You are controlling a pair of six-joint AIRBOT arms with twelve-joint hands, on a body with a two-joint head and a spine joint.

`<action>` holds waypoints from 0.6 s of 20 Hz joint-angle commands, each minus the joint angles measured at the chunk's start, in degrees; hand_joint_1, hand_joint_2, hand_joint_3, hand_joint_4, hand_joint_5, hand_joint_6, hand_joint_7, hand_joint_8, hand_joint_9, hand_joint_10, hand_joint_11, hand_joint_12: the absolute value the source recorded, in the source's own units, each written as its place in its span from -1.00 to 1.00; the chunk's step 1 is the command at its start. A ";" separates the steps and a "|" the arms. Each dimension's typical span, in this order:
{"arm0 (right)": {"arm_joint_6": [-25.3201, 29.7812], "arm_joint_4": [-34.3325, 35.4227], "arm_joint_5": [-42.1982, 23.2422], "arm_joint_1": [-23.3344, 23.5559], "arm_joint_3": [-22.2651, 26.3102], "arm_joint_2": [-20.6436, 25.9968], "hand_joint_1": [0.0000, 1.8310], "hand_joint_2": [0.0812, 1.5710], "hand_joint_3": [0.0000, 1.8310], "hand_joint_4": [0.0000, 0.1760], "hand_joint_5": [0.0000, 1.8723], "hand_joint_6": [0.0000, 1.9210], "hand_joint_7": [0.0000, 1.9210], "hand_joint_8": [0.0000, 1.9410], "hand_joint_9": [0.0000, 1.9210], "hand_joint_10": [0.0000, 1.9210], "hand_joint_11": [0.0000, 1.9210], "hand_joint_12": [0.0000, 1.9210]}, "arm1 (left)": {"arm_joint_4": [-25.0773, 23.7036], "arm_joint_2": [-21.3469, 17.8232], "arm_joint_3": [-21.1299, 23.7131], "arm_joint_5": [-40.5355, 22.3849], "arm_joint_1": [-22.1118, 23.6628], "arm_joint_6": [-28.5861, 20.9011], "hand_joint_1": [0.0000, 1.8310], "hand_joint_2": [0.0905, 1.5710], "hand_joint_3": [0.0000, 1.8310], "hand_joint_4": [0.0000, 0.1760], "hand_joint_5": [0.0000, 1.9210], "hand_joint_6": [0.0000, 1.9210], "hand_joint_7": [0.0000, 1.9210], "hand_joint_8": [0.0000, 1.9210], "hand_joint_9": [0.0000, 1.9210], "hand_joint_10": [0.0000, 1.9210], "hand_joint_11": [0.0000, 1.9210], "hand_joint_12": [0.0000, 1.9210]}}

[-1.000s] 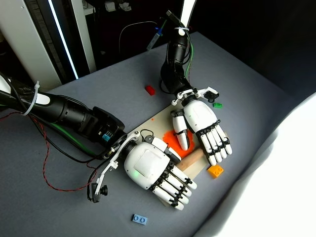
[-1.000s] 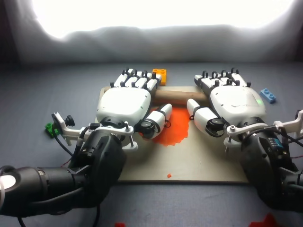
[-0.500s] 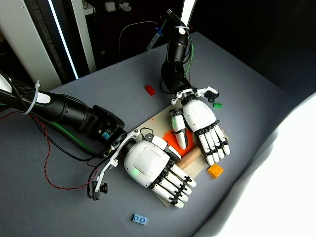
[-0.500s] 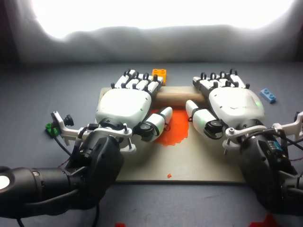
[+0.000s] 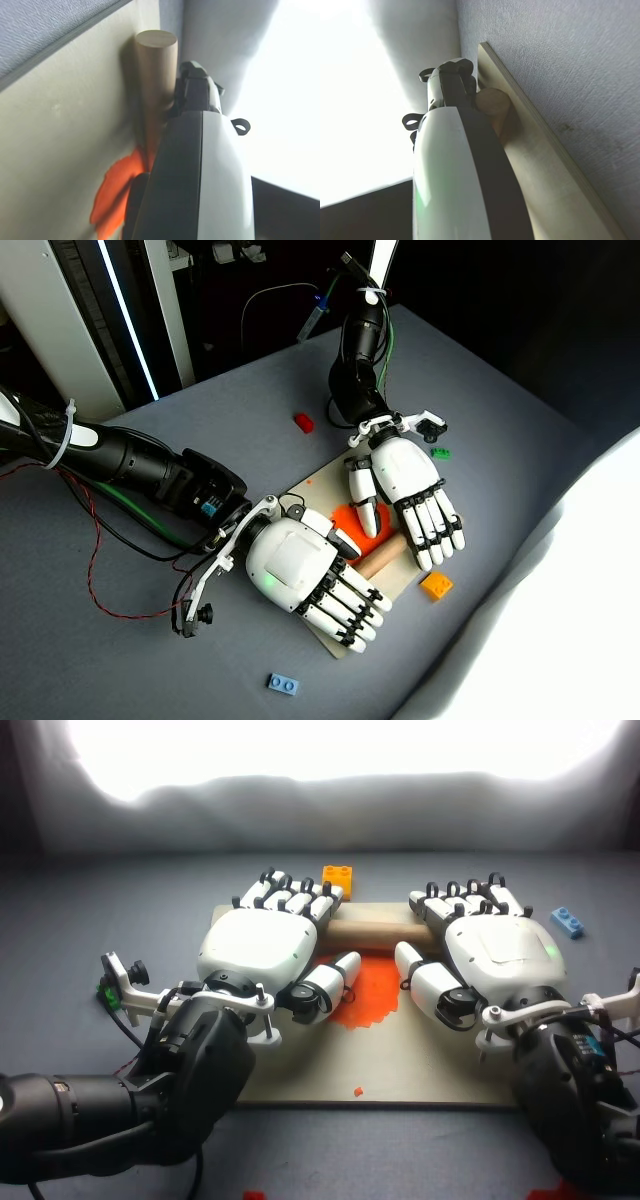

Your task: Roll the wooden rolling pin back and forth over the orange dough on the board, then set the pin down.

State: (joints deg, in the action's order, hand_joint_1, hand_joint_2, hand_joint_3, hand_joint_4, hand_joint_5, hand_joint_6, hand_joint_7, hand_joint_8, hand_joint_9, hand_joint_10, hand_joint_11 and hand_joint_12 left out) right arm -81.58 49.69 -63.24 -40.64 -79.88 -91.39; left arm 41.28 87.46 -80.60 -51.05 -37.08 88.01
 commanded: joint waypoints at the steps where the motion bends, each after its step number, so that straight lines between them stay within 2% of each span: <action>1: -0.37 -2.06 -5.03 -0.32 0.19 0.42 -1.00 1.00 -0.91 -1.00 -0.59 -0.99 -0.58 -0.99 -0.68 -0.99 -1.00 -0.36 | -2.20 -0.59 0.27 -4.24 -0.01 0.43 -1.00 0.98 -1.00 -1.00 -0.74 -1.00 -0.74 -1.00 -0.81 -1.00 -1.00 -0.76; 7: -2.66 -2.06 -8.12 -0.71 1.36 0.44 -1.00 1.00 -0.94 -1.00 -0.59 -1.00 -0.56 -1.00 -0.67 -1.00 -1.00 -0.41 | -2.22 -2.25 2.34 -3.72 -0.77 1.11 -1.00 0.98 -1.00 -1.00 -0.75 -1.00 -0.76 -1.00 -0.83 -1.00 -1.00 -0.83; 10: -3.39 -2.06 -9.30 -1.14 2.16 0.58 -1.00 1.00 -0.93 -1.00 -0.61 -1.00 -0.58 -1.00 -0.69 -1.00 -1.00 -0.40 | -2.22 -2.98 3.33 -3.97 -1.24 1.57 -1.00 0.99 -1.00 -1.00 -0.73 -0.99 -0.72 -1.00 -0.80 -0.99 -1.00 -0.73; 11: -3.62 -2.06 -9.55 -1.27 2.33 0.65 -1.00 1.00 -0.93 -1.00 -0.63 -1.00 -0.60 -1.00 -0.71 -1.00 -1.00 -0.46 | -2.22 -3.23 3.67 -4.15 -1.35 1.65 -1.00 0.98 -1.00 -1.00 -0.73 -1.00 -0.74 -1.00 -0.82 -0.99 -1.00 -0.82; 12: -3.91 -2.06 -9.79 -1.37 2.44 0.70 -1.00 1.00 -0.92 -1.00 -0.62 -1.00 -0.60 -1.00 -0.71 -1.00 -1.00 -0.45 | -2.23 -3.42 3.91 -4.28 -1.39 1.71 -1.00 0.98 -1.00 -1.00 -0.72 -0.99 -0.72 -1.00 -0.80 -0.99 -1.00 -0.78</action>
State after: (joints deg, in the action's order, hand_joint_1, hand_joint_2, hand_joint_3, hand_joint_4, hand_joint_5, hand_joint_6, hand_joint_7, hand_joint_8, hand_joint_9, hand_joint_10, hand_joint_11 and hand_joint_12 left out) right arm -85.38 50.15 -67.51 -41.71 -77.34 -91.15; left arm 41.36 84.33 -76.55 -50.54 -38.28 89.25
